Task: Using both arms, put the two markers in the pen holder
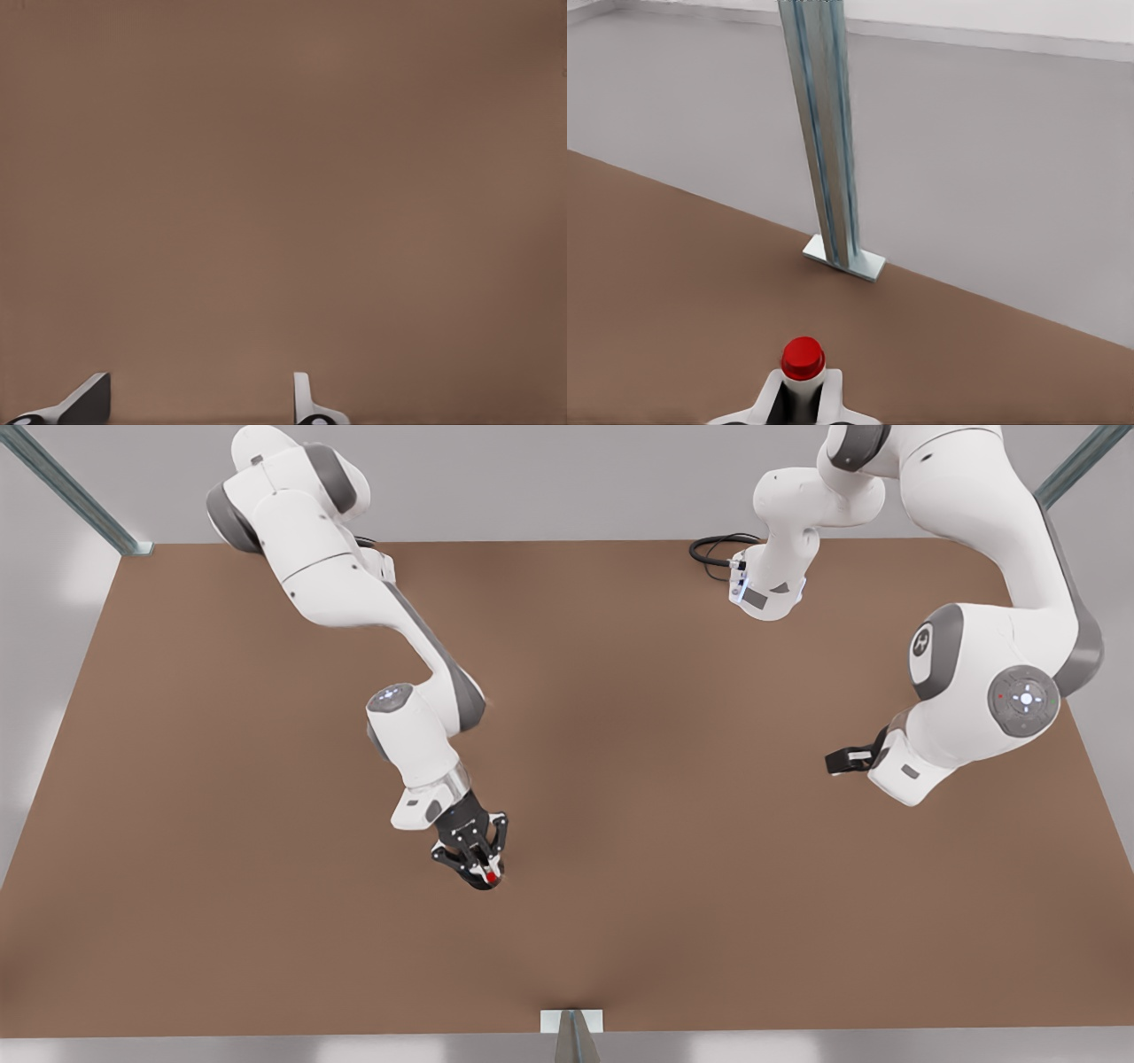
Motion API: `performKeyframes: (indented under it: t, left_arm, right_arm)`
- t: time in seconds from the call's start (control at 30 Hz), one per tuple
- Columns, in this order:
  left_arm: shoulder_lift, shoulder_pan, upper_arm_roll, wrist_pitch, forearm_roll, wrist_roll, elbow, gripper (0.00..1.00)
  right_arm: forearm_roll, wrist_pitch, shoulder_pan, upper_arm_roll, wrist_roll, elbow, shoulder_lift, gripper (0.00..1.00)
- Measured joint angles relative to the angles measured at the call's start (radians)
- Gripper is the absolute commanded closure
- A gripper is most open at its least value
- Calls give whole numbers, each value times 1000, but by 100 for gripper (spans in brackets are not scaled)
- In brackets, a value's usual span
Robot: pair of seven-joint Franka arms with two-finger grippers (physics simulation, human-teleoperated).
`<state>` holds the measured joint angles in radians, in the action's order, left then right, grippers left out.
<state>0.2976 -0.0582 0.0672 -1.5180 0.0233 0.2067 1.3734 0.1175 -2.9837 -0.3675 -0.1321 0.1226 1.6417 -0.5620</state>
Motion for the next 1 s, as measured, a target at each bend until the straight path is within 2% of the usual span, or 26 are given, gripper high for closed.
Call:
performKeyframes:
  t: [0.37, 0.4, 0.43, 0.47, 0.6, 0.7, 0.77, 0.83, 0.9, 0.93, 1.0]
  left_arm:
    - [19, -12, 0, -5, -1, -48, 0, 0]
    - [20, -12, 0, -6, -1, -51, 0, 0]
    - [23, -14, 0, -7, -1, -54, 0, 0]
    - [24, -16, 0, -8, -1, -56, 0, 0]
    - [26, -19, 0, -11, -1, -66, 0, 0]
    - [26, -25, 1, -12, -2, -72, -10, 0]
    - [26, -35, 6, -10, -3, -76, -21, 0]
    - [26, -37, 12, -7, -5, -80, -29, 0]
    - [27, -37, 15, 2, -5, -83, -33, 0]
    - [29, -37, 15, 7, -5, -84, -33, 0]
    - [33, -36, 15, 15, -4, -87, -34, 0]
  right_arm:
    - [48, -204, 25, 1, 26, 188, 11, 71]
    - [55, -227, 32, 2, 27, 222, 10, 62]
    - [62, -249, 36, 2, 28, 251, 9, 39]
    - [67, -271, 41, 2, 29, 277, 9, 0]
    - [77, -291, 58, 0, 32, 264, 58, 0]
    - [78, -8, 87, -6, 36, -40, 161, 0]
    - [60, 252, 153, -8, 41, -157, 223, 0]
    - [15, 523, 236, 43, 44, -183, 327, 0]
    - [-25, 741, 249, 141, 39, -103, 412, 0]
    - [-46, 828, 254, 188, 32, -77, 427, 0]
    - [-75, 969, 270, 228, 19, -69, 426, 0]
